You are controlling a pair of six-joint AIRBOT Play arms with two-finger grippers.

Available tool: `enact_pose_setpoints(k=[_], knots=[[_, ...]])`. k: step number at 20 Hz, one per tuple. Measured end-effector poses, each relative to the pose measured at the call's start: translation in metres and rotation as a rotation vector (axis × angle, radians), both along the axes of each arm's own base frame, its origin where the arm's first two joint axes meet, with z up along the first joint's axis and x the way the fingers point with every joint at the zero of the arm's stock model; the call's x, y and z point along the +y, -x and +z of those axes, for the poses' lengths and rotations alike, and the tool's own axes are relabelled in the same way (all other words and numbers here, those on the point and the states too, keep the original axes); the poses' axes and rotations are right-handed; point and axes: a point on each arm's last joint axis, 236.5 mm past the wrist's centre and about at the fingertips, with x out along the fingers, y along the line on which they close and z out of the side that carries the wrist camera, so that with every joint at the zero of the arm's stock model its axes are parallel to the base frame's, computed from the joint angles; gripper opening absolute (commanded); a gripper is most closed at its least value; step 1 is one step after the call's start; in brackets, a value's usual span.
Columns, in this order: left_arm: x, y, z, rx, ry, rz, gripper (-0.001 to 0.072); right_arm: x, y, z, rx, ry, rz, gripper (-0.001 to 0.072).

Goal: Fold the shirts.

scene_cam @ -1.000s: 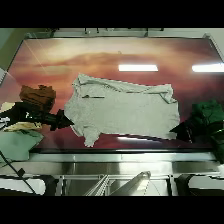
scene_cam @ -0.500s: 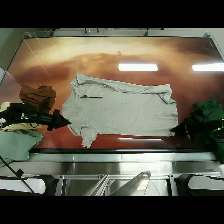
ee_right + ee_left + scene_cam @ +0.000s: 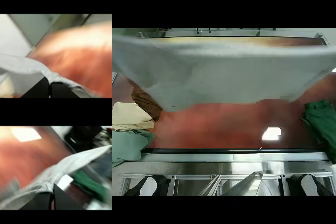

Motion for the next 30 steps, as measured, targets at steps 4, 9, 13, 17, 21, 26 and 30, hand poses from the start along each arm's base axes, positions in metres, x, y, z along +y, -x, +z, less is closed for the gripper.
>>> enact_pose_setpoints(k=[4,9,13,17,21,26,30], knots=[[-0.039,0.067,0.112,-0.412,-0.247,0.165,0.0029,0.035,0.047,0.112,-0.324,0.195,-0.138,0.0015],[-0.039,0.050,0.119,-0.377,-0.207,0.089,0.0029,0.022,0.047,0.150,-0.375,0.235,-0.259,0.0015],[-0.011,-0.042,0.036,-0.050,-0.102,0.008,0.0028,-0.041,-0.006,0.069,-0.061,0.140,-0.309,0.0014],[-0.006,-0.133,-0.089,0.307,-0.024,-0.075,0.0028,-0.074,-0.067,-0.087,0.321,-0.005,-0.300,0.0014],[-0.016,-0.192,-0.223,0.610,0.013,-0.141,0.0028,-0.063,-0.123,-0.235,0.569,-0.030,-0.290,0.0014],[-0.016,-0.242,-0.321,0.766,0.029,-0.156,0.0028,-0.029,-0.185,-0.337,0.703,0.029,-0.225,0.0014],[-0.010,-0.275,-0.344,0.763,0.036,-0.128,0.0027,-0.022,-0.227,-0.345,0.671,0.045,-0.216,0.0014]])
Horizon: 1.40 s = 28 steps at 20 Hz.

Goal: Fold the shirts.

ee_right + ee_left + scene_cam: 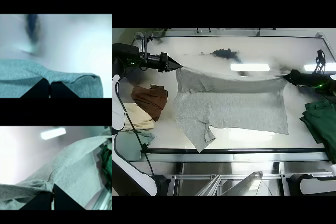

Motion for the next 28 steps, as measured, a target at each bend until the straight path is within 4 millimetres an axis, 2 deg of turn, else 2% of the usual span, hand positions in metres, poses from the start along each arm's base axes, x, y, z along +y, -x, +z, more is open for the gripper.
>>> enact_pose_setpoints(k=[3,5,9,13,16,17,18,19,20,21,24,26,28], knots=[[0.002,-0.005,-0.022,0.037,0.002,0.017,0.0024,0.000,-0.014,-0.004,-0.009,0.006,0.006,0.0014],[0.004,-0.002,-0.036,0.077,0.004,0.020,0.0023,0.005,-0.012,-0.014,0.013,0.012,0.040,0.0014],[0.009,0.024,-0.070,0.204,-0.041,-0.020,0.0022,0.009,0.006,-0.042,0.104,0.065,0.126,0.0015],[0.016,0.058,-0.111,0.366,-0.103,-0.046,0.0021,0.002,0.032,-0.072,0.235,0.140,0.182,0.0015],[0.018,0.074,-0.129,0.434,-0.120,-0.056,0.0022,0.000,0.045,-0.089,0.307,0.151,0.202,0.0017],[0.018,0.077,-0.132,0.446,-0.123,-0.057,0.0024,0.000,0.048,-0.094,0.325,0.151,0.203,0.0051],[0.019,0.080,-0.134,0.458,-0.126,-0.059,0.0109,0.000,0.051,-0.097,0.339,0.153,0.209,0.0274],[0.019,0.081,-0.134,0.463,-0.128,-0.063,0.0400,-0.001,0.052,-0.099,0.349,0.156,0.211,0.0429],[0.019,0.083,-0.132,0.467,-0.128,-0.070,0.0680,-0.003,0.055,-0.099,0.363,0.155,0.208,0.0458],[0.021,0.083,-0.128,0.475,-0.129,-0.069,0.0717,-0.007,0.060,-0.099,0.382,0.158,0.207,0.0458],[0.033,0.083,-0.105,0.498,-0.123,-0.066,0.0715,-0.024,0.084,-0.091,0.467,0.159,0.203,0.0459],[0.044,0.087,-0.088,0.515,-0.118,-0.052,0.0697,-0.034,0.112,-0.086,0.545,0.128,0.211,0.0455],[0.052,0.098,-0.074,0.534,-0.107,-0.027,0.0697,-0.041,0.149,-0.089,0.641,0.070,0.220,0.0450]])
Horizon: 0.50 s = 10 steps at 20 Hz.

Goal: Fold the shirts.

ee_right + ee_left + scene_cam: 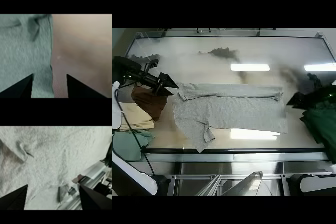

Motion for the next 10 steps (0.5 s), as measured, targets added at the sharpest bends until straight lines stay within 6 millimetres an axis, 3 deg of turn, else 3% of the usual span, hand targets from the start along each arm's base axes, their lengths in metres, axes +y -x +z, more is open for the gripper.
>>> enact_pose_setpoints(k=[3,5,7,8,10], knots=[[0.007,0.030,0.010,0.023,0.009,0.049,0.0697,-0.005,0.057,-0.016,0.146,-0.079,-0.041,0.0450],[0.009,0.055,0.009,0.044,0.018,0.085,0.0697,0.005,0.082,-0.022,0.193,-0.158,-0.062,0.0450],[0.010,0.081,0.002,0.072,0.026,0.127,0.0698,0.020,0.096,-0.029,0.199,-0.230,-0.073,0.0448],[0.009,0.094,-0.002,0.088,0.029,0.149,0.0698,0.030,0.100,-0.031,0.197,-0.272,-0.075,0.0349],[0.005,0.118,-0.013,0.113,0.029,0.187,0.0697,0.048,0.108,-0.036,0.200,-0.328,-0.061,0.0309]])
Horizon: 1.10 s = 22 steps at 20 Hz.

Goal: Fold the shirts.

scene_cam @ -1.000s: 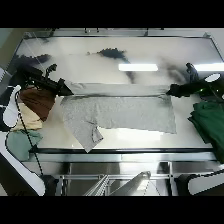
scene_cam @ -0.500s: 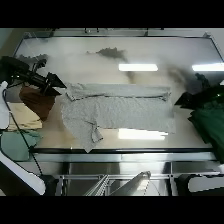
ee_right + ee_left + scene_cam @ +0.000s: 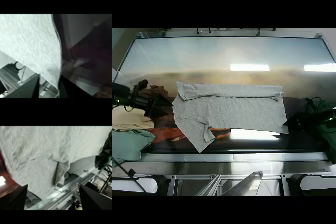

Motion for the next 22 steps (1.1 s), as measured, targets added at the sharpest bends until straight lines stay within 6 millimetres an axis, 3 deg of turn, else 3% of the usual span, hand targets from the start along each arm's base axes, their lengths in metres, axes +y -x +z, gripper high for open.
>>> enact_pose_setpoints(k=[1,2,3,4,10,15,16,17,18,22], knots=[[-0.003,0.012,-0.005,0.012,0.002,0.011,0.0697,0.008,0.003,0.000,-0.001,-0.021,0.011,0.0308],[-0.006,0.022,-0.010,0.025,0.003,0.022,0.0697,0.014,0.005,0.000,0.001,-0.040,0.021,0.0254],[-0.010,0.032,-0.015,0.038,0.004,0.031,0.0697,0.018,0.008,-0.002,0.002,-0.046,0.032,0.0051],[-0.013,0.042,-0.020,0.053,0.003,0.042,0.0697,0.019,0.008,-0.005,-0.001,-0.038,0.037,0.0016],[-0.027,0.082,-0.062,0.140,-0.021,0.119,0.0697,0.024,0.005,-0.007,-0.018,-0.040,0.031,0.0016],[-0.047,0.075,-0.078,0.124,-0.024,0.193,0.0693,0.024,0.002,-0.008,-0.028,-0.038,0.025,0.0016],[-0.054,0.072,-0.078,0.109,-0.022,0.193,0.0540,0.024,0.002,-0.008,-0.029,-0.039,0.025,0.0016],[-0.058,0.067,-0.082,0.086,-0.041,0.192,0.0318,0.024,0.002,-0.008,-0.029,-0.039,0.025,0.0016],[-0.058,0.059,-0.089,0.050,-0.080,0.197,0.0035,0.024,0.002,-0.008,-0.029,-0.039,0.024,0.0016],[-0.062,0.035,-0.087,-0.053,-0.123,0.175,0.0023,0.022,0.000,-0.007,-0.034,-0.038,0.017,0.0015]])
